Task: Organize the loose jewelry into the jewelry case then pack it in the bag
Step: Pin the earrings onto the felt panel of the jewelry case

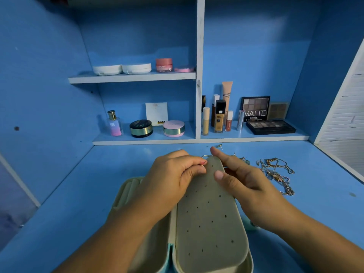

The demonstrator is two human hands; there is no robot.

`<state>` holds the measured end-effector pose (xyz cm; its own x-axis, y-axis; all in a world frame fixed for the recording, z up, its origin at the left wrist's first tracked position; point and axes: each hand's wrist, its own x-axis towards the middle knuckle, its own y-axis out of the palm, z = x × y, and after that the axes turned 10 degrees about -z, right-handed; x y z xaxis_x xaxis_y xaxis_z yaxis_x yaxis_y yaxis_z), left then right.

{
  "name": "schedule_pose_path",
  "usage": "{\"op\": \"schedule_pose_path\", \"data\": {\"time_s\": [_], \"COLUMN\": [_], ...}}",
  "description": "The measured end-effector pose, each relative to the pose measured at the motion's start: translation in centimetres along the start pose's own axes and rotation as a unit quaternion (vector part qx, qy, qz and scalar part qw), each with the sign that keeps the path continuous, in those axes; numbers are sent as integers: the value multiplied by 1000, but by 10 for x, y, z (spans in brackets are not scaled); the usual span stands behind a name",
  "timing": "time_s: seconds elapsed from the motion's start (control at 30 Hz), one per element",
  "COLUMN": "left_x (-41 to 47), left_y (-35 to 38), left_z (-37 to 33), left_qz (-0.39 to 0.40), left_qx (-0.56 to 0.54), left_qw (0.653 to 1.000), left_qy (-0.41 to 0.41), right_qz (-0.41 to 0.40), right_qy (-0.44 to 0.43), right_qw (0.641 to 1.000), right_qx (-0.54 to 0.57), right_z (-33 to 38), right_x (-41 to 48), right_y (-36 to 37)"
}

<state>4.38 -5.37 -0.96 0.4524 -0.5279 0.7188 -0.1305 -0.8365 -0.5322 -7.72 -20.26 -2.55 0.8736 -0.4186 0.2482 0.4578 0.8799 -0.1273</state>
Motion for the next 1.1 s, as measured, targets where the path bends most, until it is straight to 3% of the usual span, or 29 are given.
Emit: {"op": "schedule_pose_path", "data": {"time_s": [0.17,0.37,0.5,0.7,1.1], "left_x": [2,2,3,3,9], "left_y": [-1,-2,-4,-6,-10], "left_z": [-1,-5,-4,9,9], "left_qz": [-12,15,47,119,199], "left_qx": [-15,-137,-106,-147,-209], "left_qw": [1000,982,988,969,941], "left_qy": [12,-127,-102,-159,-177], "right_qz": [-18,-24,9,88,100], "right_qy": [-18,-26,-43,-48,-59], "right_qw": [999,998,999,995,993], "right_qx": [27,42,27,22,19], "right_z": [-3,0,4,10,9], "right_x": [-1,-2,-6,-9,-8], "right_y": [3,3,-2,-10,-7]}}
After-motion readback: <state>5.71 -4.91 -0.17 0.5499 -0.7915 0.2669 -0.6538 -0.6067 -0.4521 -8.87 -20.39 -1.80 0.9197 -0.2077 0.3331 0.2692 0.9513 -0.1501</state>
